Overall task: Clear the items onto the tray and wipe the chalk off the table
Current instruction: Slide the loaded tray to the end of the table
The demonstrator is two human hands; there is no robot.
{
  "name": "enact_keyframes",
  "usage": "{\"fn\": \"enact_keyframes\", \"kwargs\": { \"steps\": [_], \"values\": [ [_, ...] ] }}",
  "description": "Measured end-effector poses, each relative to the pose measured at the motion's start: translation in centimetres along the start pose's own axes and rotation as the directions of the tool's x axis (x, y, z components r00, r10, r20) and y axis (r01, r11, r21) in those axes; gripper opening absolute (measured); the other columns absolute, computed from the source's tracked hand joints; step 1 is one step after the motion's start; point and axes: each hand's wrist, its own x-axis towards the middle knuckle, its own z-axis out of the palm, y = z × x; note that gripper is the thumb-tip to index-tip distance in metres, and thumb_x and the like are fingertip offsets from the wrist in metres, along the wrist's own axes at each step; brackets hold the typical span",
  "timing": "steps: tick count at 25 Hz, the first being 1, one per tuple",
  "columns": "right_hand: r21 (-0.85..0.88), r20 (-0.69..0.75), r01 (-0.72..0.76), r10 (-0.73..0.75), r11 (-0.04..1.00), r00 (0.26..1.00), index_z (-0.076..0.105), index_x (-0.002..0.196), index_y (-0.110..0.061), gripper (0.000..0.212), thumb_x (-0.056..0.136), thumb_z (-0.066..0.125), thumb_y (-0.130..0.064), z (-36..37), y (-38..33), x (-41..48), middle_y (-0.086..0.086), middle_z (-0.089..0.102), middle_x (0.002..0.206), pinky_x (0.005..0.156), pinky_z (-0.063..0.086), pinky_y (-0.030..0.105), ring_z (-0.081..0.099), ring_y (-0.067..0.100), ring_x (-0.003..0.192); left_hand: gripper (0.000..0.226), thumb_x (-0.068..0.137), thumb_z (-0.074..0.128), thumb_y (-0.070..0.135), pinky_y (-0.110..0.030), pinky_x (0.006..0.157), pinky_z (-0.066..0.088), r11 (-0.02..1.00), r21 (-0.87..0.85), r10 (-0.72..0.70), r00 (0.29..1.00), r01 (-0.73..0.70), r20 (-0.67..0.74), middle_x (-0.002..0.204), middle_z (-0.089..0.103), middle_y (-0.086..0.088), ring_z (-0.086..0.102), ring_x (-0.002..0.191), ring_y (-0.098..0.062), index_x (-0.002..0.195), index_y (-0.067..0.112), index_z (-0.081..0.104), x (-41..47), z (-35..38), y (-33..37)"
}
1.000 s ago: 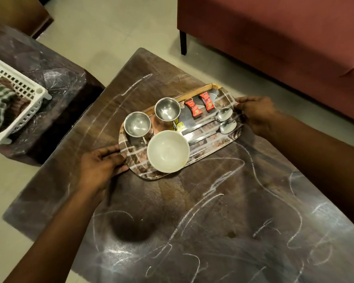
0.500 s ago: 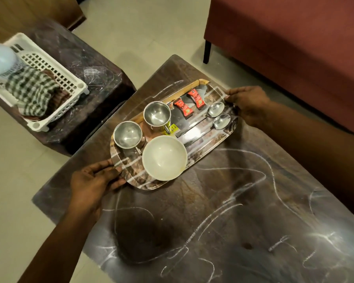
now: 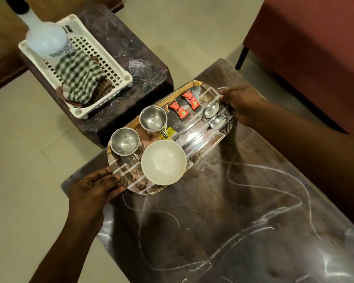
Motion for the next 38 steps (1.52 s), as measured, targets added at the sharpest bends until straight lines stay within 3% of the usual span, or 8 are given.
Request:
{"fn": "enact_keyframes", "kwargs": {
  "steps": [4, 11, 17, 19, 22, 24, 27, 38],
  "values": [
    [-0.052, -0.061, -0.034, 0.031, 0.998, 0.998, 0.079, 0.1, -0.005, 0.018, 0.098, 0.062, -0.001, 0.7, 0.0, 0.6, 0.017, 0.078, 0.099, 0.083, 0.064, 0.044, 0.071, 0.023, 0.074, 0.033, 0.096, 0.063, -0.01, -0.033, 0.079, 0.068, 1.0, -0.006, -0.009, 1.0, 0.009, 0.028, 0.107, 0.08, -0.018, 0.082, 0.08, -0.02, 0.129, -0.006, 0.068, 0.7, 0.0, -0.3],
    [-0.134, -0.087, -0.03, 0.019, 0.991, 0.996, 0.077, 0.113, -0.006, 0.02, 0.102, 0.06, -0.009, 0.0, 0.1, -0.2, 0.013, 0.076, 0.098, 0.051, 0.055, 0.029, 0.07, 0.017, 0.064, 0.034, 0.095, 0.067, -0.006, -0.028, 0.074, 0.068, 0.999, 0.009, -0.046, 0.999, 0.046, 0.019, 0.115, 0.079, -0.021, 0.081, 0.093, -0.028, 0.129, -0.006, 0.07, 0.4, 0.5, -1.6],
    [-0.184, -0.088, 0.107, -0.125, 0.977, 0.988, 0.077, 0.095, -0.016, 0.009, 0.097, 0.07, -0.011, 0.2, 0.3, -1.9, 0.012, 0.079, 0.101, 0.076, 0.066, 0.041, 0.074, 0.023, 0.075, 0.023, 0.092, 0.074, -0.006, -0.019, 0.06, 0.065, 0.991, 0.132, -0.021, 0.996, 0.032, -0.086, 0.089, 0.079, -0.014, 0.079, 0.075, -0.021, 0.114, -0.004, 0.073, 0.1, 1.2, -0.5],
    [-0.276, -0.06, 0.215, -0.24, 0.937, 0.969, 0.074, 0.111, -0.017, 0.014, 0.097, 0.07, -0.014, 0.1, -0.2, -3.6, 0.004, 0.076, 0.108, 0.078, 0.066, 0.043, 0.076, 0.024, 0.086, 0.02, 0.092, 0.077, 0.002, -0.019, 0.054, 0.062, 0.964, 0.265, 0.058, 0.988, -0.017, -0.146, 0.083, 0.077, -0.013, 0.073, 0.058, -0.013, 0.111, 0.0, 0.074, 0.1, 0.9, 0.2],
    [-0.375, -0.056, 0.377, -0.426, 0.847, 0.903, 0.064, 0.137, -0.019, 0.035, 0.102, 0.062, -0.016, -0.9, -0.2, -8.1, -0.009, 0.059, 0.125, 0.067, 0.059, 0.022, 0.069, 0.008, 0.087, 0.024, 0.09, 0.081, 0.012, -0.043, 0.081, 0.066, 0.928, 0.36, 0.181, 0.961, -0.097, -0.208, 0.088, 0.078, -0.008, 0.074, 0.078, -0.022, 0.113, 0.011, 0.077, -0.8, -0.2, 1.9],
    [-0.385, -0.085, 0.429, -0.494, 0.817, 0.865, 0.066, 0.136, -0.021, 0.035, 0.101, 0.063, -0.02, -1.7, -0.1, -12.2, -0.007, 0.064, 0.132, 0.085, 0.061, 0.028, 0.066, 0.008, 0.104, 0.023, 0.087, 0.08, 0.02, -0.055, 0.093, 0.063, 0.9, 0.4, 0.261, 0.95, -0.175, -0.172, 0.092, 0.078, -0.003, 0.074, 0.088, -0.026, 0.11, 0.02, 0.078, -3.0, -0.7, 4.9],
    [-0.332, -0.067, 0.419, -0.464, 0.845, 0.883, 0.07, 0.132, -0.022, 0.036, 0.097, 0.066, -0.027, -1.3, -1.4, -20.0, -0.002, 0.073, 0.128, 0.098, 0.06, 0.047, 0.07, 0.018, 0.113, 0.032, 0.082, 0.075, 0.032, -0.04, 0.087, 0.062, 0.859, 0.446, 0.306, 0.95, -0.249, -0.058, 0.103, 0.079, 0.003, 0.075, 0.093, -0.019, 0.113, 0.024, 0.077, -8.0, -1.2, 11.5],
    [-0.455, 0.076, 0.64, -0.689, 0.619, 0.721, 0.073, 0.126, -0.021, 0.032, 0.095, 0.065, -0.025, -0.4, -8.5, -49.5, 0.003, 0.072, 0.126, 0.097, 0.054, 0.04, 0.066, 0.024, 0.116, 0.023, 0.098, 0.073, 0.026, -0.014, 0.064, 0.055, 0.707, 0.29, 0.639, 0.758, -0.645, 0.128, 0.11, 0.078, 0.004, 0.071, 0.084, 0.002, 0.12, 0.019, 0.077, -27.7, -11.4, 30.1]
  ]
}}
